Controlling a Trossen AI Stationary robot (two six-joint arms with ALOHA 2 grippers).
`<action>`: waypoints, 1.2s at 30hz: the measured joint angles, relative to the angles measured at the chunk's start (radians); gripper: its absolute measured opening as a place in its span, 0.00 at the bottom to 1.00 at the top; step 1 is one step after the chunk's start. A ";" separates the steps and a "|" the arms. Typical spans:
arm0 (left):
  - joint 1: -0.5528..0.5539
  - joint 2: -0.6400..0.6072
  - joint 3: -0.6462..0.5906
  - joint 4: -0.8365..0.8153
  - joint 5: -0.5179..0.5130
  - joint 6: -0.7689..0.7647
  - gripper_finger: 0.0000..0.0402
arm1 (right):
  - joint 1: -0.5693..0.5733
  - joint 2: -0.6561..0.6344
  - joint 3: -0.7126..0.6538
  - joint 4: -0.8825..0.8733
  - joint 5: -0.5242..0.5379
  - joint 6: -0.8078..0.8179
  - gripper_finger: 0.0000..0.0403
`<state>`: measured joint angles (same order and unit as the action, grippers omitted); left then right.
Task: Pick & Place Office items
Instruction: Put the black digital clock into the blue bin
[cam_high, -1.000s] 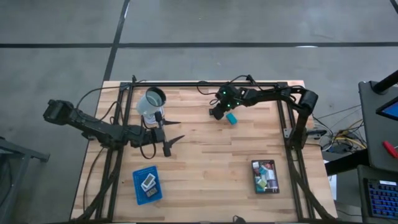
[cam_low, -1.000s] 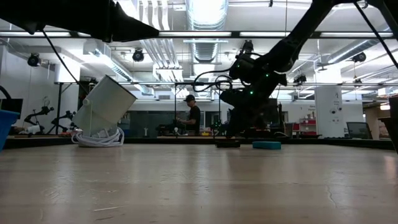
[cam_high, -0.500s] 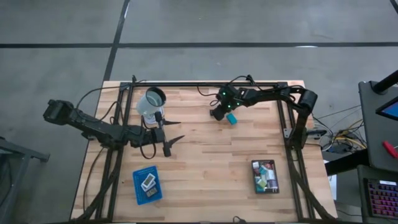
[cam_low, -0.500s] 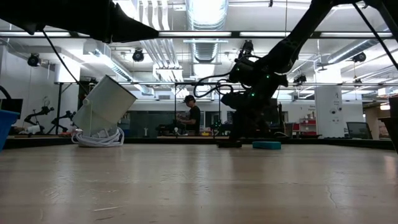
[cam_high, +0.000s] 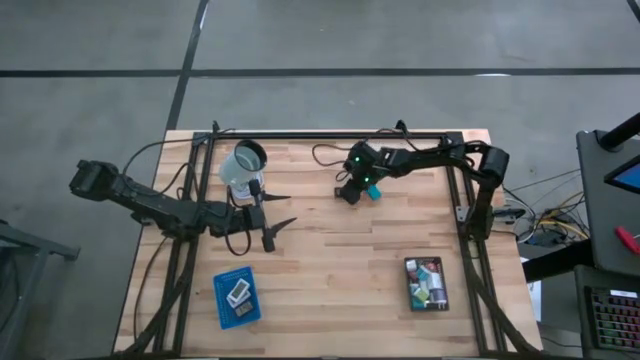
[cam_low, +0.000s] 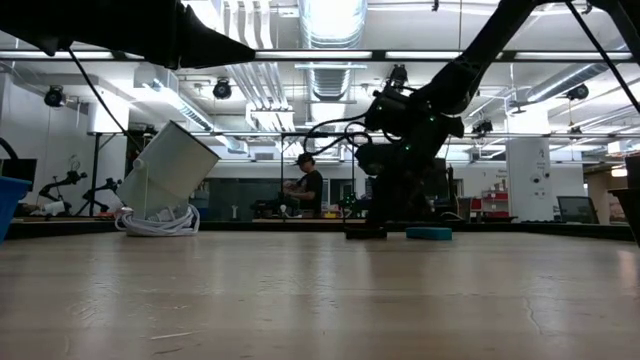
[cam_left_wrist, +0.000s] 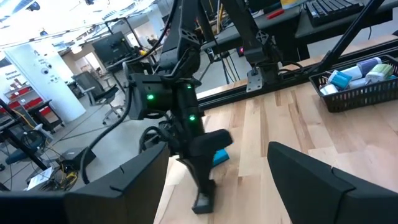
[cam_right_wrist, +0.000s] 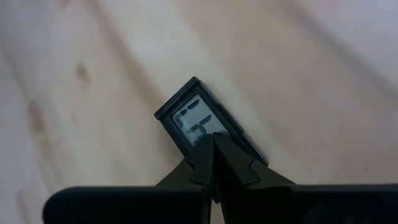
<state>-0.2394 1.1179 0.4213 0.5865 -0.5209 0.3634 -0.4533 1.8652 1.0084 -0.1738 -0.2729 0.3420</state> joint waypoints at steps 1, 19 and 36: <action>0.000 0.000 0.000 0.000 0.000 0.000 0.70 | 0.013 0.000 0.000 0.000 -0.004 -0.001 0.02; 0.000 0.000 0.000 0.000 0.000 0.000 0.70 | 0.339 0.006 -0.004 0.179 -0.098 0.047 0.02; 0.000 0.000 0.000 0.000 0.000 0.000 0.70 | 0.376 -0.059 -0.004 0.212 -0.041 0.001 0.02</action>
<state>-0.2394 1.1175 0.4213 0.5865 -0.5209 0.3634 -0.0775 1.8061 1.0045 0.0387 -0.3136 0.3431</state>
